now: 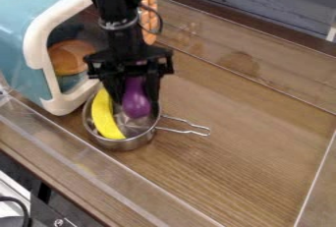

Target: Remove the eggplant from inside the silver pot and put it on the table

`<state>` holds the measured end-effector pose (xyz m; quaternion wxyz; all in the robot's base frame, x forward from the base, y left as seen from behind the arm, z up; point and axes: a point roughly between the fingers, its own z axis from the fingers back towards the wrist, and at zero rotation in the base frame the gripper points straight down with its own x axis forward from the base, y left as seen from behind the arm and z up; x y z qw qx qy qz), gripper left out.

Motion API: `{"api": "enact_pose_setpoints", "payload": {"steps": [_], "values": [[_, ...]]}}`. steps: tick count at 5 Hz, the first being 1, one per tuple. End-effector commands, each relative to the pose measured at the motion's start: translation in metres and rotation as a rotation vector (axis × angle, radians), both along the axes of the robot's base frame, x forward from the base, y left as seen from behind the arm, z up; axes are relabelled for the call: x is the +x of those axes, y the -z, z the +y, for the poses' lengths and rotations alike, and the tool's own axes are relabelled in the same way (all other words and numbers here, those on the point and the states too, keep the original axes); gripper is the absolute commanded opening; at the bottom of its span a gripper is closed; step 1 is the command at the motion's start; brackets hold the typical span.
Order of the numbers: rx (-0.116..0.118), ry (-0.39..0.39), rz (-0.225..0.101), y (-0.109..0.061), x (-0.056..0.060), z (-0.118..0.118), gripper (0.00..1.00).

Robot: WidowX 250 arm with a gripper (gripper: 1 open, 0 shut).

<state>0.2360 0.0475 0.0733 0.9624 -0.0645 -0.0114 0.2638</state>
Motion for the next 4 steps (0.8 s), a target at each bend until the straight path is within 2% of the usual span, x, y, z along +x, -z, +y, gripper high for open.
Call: {"api": "enact_pose_setpoints", "payload": {"steps": [1,4], "values": [[0.01,-0.043,-0.041,-0.022,-0.0025,0.0051,0.0],[0.012,0.065,-0.036,-0.0225,-0.005,0.008,0.0]]}}
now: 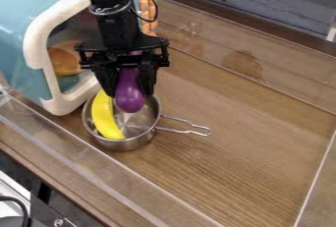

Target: Remove the eggplant from inside the silver pot and put it on the table

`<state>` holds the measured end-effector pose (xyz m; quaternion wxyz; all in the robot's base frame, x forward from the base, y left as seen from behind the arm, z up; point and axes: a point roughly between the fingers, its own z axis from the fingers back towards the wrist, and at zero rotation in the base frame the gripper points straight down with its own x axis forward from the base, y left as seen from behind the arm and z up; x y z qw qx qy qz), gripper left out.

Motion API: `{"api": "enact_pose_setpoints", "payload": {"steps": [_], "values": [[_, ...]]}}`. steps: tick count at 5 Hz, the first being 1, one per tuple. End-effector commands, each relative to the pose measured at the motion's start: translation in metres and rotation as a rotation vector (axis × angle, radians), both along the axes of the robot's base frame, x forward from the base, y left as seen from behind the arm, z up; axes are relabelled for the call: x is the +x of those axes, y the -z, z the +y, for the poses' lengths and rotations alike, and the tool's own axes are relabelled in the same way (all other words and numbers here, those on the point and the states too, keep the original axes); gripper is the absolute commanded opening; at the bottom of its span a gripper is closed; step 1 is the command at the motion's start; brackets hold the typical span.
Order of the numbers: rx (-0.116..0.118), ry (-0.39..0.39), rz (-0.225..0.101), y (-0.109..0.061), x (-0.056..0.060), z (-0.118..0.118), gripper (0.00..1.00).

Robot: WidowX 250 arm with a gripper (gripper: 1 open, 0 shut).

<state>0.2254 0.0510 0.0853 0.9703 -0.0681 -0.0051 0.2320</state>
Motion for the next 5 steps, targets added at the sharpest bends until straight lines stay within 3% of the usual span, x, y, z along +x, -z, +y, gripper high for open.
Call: {"api": "enact_pose_setpoints", "payload": {"steps": [1,2,4,5], "values": [[0.021,-0.003,-0.041,-0.01,0.006,0.007,0.0],[0.023,-0.005,-0.039,-0.009,0.006,0.009,0.0],[0.026,0.009,-0.035,-0.005,0.006,-0.014,0.0],[0.024,0.023,-0.031,-0.007,0.005,-0.015,0.0]]}}
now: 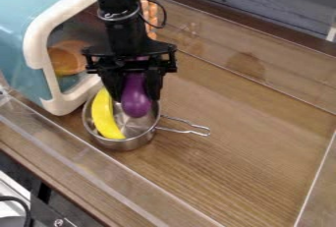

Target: Remove the eggplant from inside the silver pot and put it on the table

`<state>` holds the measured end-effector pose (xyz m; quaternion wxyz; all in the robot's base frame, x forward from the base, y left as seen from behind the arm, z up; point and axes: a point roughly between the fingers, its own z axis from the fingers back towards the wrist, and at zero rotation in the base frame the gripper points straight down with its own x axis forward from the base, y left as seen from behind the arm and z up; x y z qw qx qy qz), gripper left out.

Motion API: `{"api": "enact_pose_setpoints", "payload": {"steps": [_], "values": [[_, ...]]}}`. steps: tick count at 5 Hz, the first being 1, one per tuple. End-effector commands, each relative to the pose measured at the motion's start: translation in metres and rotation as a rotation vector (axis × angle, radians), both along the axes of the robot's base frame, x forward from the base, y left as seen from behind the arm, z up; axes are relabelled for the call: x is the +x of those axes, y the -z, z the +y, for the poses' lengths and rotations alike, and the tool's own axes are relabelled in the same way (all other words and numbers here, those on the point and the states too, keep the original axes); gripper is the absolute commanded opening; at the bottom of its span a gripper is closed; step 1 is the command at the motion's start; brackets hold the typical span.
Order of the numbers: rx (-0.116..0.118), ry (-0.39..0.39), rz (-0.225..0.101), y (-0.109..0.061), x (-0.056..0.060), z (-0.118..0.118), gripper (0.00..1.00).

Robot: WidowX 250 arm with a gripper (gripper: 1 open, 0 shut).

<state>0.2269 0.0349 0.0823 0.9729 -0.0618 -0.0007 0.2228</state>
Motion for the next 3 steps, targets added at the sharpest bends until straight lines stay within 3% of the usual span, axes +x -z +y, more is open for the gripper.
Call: {"api": "enact_pose_setpoints", "payload": {"steps": [1,3], "values": [[0.011,0.015,-0.039,-0.013,0.002,0.0,0.0],[-0.002,-0.069,-0.035,-0.028,0.018,-0.014,0.0]]}}
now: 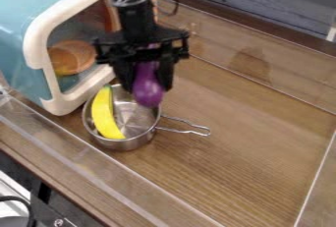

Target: Remove the eggplant from inside the silver pot and put it on the table

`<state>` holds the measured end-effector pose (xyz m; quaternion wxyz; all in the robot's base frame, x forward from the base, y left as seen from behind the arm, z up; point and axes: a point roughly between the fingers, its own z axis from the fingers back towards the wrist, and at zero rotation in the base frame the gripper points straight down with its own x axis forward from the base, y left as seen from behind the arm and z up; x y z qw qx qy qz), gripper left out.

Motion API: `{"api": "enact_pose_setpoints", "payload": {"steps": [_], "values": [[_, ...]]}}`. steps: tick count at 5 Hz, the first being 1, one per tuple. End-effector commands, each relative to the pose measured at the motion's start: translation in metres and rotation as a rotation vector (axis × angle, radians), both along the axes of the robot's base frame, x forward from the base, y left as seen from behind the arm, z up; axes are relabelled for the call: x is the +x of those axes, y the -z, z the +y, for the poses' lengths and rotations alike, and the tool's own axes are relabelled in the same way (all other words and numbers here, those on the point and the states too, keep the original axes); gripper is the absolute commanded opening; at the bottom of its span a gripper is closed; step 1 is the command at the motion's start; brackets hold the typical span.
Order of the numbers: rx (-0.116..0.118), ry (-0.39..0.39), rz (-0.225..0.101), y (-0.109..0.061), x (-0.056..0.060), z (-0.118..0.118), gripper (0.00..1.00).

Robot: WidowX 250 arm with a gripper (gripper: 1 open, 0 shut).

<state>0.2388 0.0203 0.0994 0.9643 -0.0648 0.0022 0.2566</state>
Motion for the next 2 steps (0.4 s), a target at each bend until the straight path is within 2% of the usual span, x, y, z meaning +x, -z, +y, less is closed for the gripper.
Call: {"api": "enact_pose_setpoints", "payload": {"steps": [1,2], "values": [[0.0,0.021,-0.045,-0.017,0.009,-0.022,0.0],[-0.003,0.046,-0.053,-0.018,0.013,-0.058,0.0]]}}
